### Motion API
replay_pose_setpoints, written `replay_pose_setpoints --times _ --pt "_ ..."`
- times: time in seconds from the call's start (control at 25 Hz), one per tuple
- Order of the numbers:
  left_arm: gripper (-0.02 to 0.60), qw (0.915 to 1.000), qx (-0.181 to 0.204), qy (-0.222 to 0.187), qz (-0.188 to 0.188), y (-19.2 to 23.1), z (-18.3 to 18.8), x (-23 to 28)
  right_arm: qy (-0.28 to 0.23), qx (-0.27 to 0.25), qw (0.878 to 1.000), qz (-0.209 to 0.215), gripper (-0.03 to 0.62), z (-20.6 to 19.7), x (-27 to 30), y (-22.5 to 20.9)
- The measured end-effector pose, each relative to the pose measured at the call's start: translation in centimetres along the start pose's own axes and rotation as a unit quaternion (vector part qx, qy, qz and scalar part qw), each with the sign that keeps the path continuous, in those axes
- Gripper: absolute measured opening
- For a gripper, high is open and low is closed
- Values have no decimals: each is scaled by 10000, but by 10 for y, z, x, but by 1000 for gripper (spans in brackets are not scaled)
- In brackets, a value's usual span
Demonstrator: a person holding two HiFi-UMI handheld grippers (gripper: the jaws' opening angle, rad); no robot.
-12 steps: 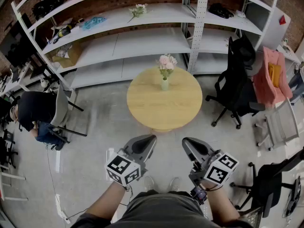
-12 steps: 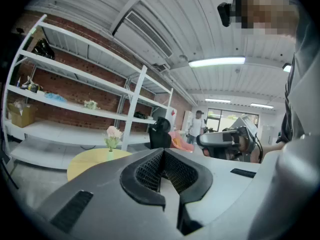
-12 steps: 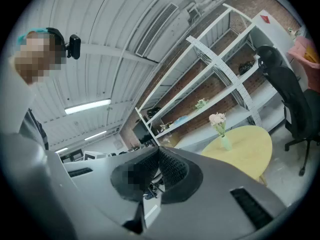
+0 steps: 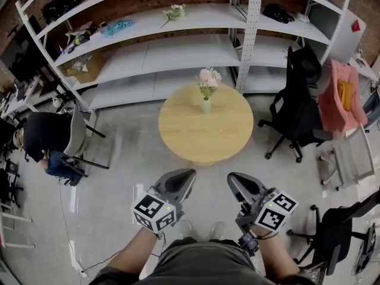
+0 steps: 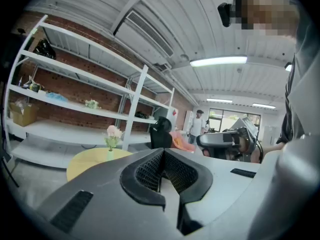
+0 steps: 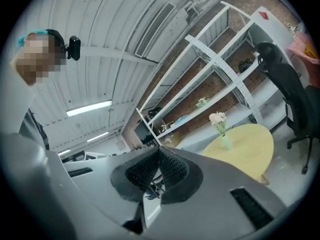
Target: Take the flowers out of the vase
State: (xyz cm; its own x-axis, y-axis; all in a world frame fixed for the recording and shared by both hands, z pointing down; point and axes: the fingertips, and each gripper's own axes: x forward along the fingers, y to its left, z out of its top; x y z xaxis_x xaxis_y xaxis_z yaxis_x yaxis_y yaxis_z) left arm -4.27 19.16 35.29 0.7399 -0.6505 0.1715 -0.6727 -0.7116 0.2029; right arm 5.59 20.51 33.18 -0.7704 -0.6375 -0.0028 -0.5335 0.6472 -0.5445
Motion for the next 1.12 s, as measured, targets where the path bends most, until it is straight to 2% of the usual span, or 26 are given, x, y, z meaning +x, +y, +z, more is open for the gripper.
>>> replay_pose_setpoints --times 0.16,0.64,0.92,1.12 --pt "9 10000 -3 -9 33 -6 0 7 -100 181 9998 46 17 6 -8 -6" --pt "9 9994 -97 67 318 -37 -16 30 39 329 9993 145 17 14 -50 -41" --pt "9 9985 -224 54 493 -8 -20 37 177 460 9987 124 17 7 -33 -60" --pt "9 9985 -335 31 431 30 -14 56 238 453 9987 17 17 16 -1 -80"
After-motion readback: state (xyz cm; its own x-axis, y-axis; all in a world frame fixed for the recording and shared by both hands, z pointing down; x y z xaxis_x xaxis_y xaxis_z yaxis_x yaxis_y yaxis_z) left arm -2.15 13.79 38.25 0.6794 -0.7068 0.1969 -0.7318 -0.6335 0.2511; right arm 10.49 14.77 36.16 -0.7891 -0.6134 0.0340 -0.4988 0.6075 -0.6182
